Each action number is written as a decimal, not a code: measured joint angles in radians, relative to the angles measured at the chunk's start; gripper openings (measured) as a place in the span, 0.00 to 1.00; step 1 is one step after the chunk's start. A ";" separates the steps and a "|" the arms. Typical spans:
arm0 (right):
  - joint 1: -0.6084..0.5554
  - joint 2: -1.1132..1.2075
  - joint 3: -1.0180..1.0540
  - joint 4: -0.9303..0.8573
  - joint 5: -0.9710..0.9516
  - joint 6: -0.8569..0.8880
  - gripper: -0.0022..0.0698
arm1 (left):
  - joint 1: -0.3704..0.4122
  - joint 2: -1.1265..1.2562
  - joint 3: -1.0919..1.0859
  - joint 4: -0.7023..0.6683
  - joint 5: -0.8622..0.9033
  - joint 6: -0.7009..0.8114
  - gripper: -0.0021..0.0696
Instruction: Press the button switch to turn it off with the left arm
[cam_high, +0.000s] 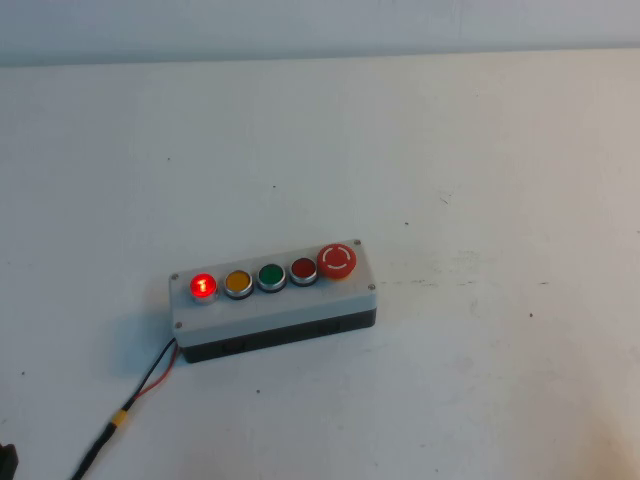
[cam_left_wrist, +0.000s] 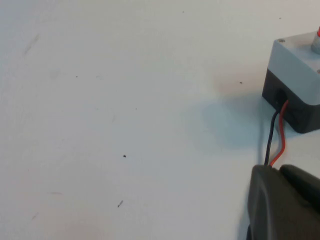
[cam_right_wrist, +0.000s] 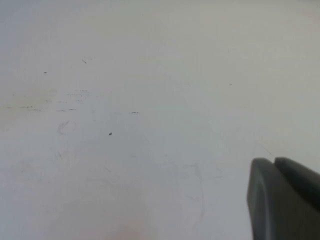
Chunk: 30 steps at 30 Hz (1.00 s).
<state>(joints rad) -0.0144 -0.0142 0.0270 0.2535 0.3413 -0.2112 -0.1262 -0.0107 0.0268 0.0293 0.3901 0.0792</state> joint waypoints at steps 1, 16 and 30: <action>0.000 0.000 0.000 0.000 0.000 0.000 0.01 | 0.000 0.000 0.000 0.000 0.000 0.000 0.03; 0.000 0.000 0.000 0.000 0.000 0.000 0.01 | 0.000 0.000 0.000 0.000 0.000 0.000 0.03; 0.000 0.000 0.000 0.000 0.000 0.000 0.01 | 0.000 0.000 0.000 -0.011 -0.008 0.000 0.03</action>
<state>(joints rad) -0.0144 -0.0142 0.0270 0.2535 0.3413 -0.2112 -0.1262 -0.0107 0.0268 0.0186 0.3817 0.0792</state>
